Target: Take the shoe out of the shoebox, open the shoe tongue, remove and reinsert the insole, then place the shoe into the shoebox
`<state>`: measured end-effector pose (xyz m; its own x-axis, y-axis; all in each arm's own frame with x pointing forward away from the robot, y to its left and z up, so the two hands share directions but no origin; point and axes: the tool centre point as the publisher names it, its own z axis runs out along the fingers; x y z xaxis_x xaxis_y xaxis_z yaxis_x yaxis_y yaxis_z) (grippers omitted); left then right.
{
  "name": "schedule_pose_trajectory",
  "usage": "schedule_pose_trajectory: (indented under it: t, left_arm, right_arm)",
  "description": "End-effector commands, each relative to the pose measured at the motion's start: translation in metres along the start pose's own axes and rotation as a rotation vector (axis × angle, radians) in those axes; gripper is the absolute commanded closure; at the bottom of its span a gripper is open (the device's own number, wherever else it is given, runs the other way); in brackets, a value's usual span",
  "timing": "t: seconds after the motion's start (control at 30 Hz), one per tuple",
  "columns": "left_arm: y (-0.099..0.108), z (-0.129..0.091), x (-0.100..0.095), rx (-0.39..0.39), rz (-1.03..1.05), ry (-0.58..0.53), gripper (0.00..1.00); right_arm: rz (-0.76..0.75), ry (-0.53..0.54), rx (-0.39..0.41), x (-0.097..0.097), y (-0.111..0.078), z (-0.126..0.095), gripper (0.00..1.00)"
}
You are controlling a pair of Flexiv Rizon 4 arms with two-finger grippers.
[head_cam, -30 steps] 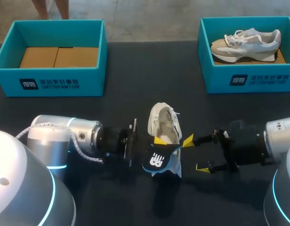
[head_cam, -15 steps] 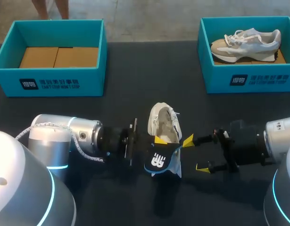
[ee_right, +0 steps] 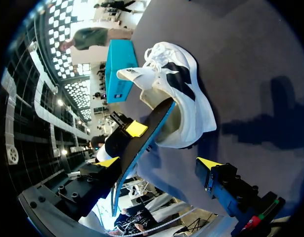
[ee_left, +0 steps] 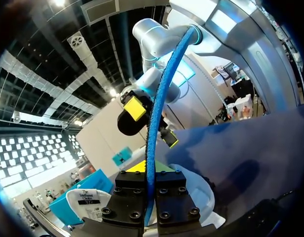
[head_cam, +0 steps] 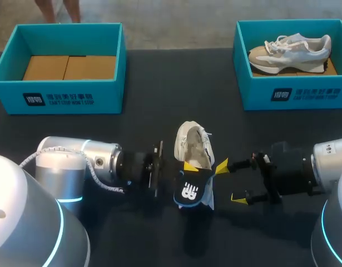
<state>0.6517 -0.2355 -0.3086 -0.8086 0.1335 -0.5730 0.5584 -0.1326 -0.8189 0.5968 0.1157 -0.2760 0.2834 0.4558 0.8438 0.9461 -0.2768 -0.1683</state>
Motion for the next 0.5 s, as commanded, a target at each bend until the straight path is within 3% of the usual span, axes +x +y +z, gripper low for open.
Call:
schedule_pose_trajectory:
  t: [0.03,0.5]
  left_arm:
    - [-0.0023,0.0009,0.0015,-0.015,0.004,-0.006,1.00]
    - [0.0043,0.0014,0.0049,-0.029,-0.001,-0.010,1.00]
  right_arm:
    - [0.000,-0.002,-0.003,0.0005,-0.0018,-0.0004,0.00]
    - [0.000,-0.002,-0.003,0.0005,-0.0018,-0.0004,0.00]
